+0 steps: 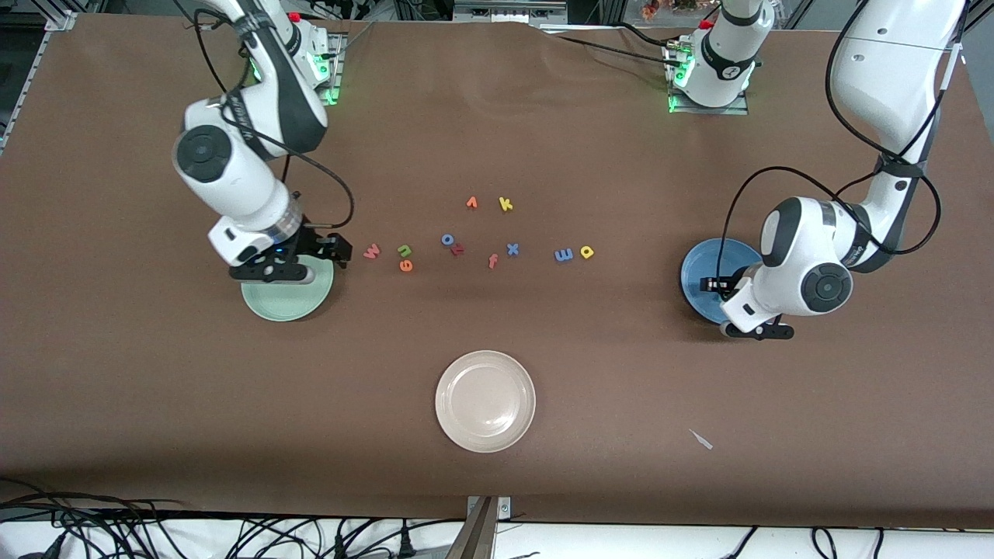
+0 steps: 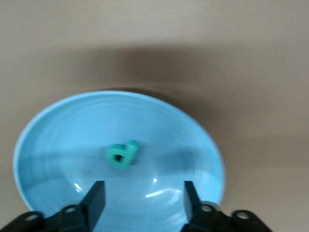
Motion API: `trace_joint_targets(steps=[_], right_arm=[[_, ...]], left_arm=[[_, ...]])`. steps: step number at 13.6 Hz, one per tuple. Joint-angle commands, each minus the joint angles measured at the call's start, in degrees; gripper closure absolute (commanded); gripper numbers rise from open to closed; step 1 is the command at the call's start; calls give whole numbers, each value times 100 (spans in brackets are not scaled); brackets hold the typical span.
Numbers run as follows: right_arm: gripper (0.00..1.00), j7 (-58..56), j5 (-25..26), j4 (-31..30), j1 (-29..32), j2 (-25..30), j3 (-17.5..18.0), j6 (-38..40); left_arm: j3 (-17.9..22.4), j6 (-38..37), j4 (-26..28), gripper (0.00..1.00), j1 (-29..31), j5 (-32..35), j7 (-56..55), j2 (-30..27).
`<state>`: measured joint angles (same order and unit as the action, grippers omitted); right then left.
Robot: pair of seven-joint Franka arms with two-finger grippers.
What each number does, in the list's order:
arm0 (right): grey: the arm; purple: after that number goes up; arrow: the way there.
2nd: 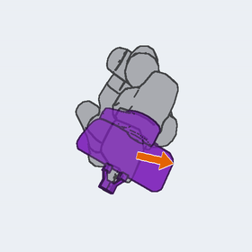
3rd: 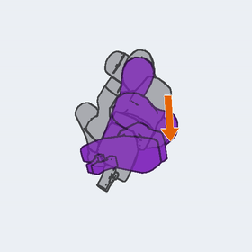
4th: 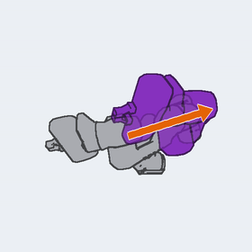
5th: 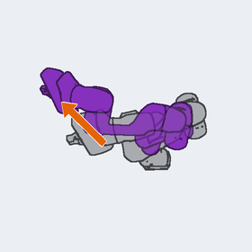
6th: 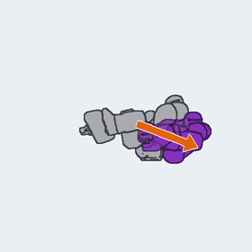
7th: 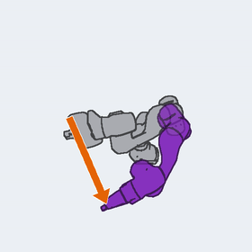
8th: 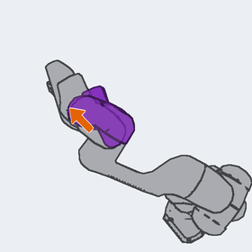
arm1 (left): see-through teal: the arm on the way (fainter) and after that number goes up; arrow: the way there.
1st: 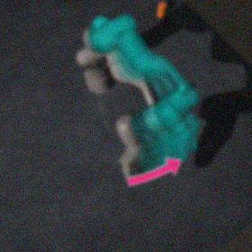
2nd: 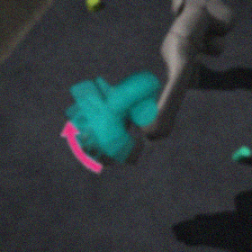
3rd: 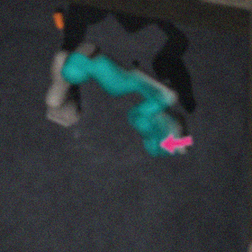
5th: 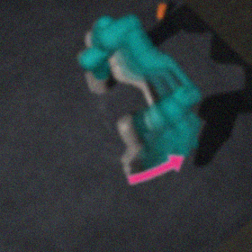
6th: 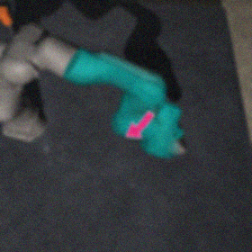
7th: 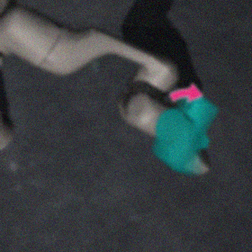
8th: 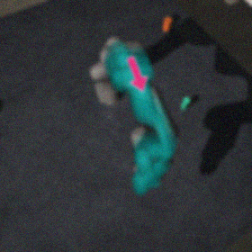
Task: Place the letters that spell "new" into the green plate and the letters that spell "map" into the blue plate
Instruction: 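Drop the teal d on the blue plate while the right gripper advances, then move the left gripper to the blue m while the right gripper nears the pink m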
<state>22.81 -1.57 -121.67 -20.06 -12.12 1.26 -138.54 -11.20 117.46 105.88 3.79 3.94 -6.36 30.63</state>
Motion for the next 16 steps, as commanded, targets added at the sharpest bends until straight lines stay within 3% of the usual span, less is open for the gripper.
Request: trace_joint_targets(steps=[1,4,7,10,14,16], right_arm=[[0,731,269,-638,-401,87,-38,-603],[0,1409,910,-910,-621,78,-38,-656],[0,1410,1053,-1165,-613,9,-38,-1137],[0,1140,1298,-1280,-621,-387,-29,-1797],[0,147,1334,-1298,-613,-528,6,-2010],[0,-467,1334,-1350,-604,-555,6,-2019]], left_arm=[[-591,-382,46,0,-36,71,-573,-381],[-1128,-382,117,0,-45,71,-1499,-347],[-1533,-242,117,0,-141,-129,-1867,-172],[-1552,-171,-93,0,-545,-60,-1501,13],[-1552,-92,-173,0,-1116,97,-852,189],[-1552,415,-165,0,-1309,98,-281,233]])
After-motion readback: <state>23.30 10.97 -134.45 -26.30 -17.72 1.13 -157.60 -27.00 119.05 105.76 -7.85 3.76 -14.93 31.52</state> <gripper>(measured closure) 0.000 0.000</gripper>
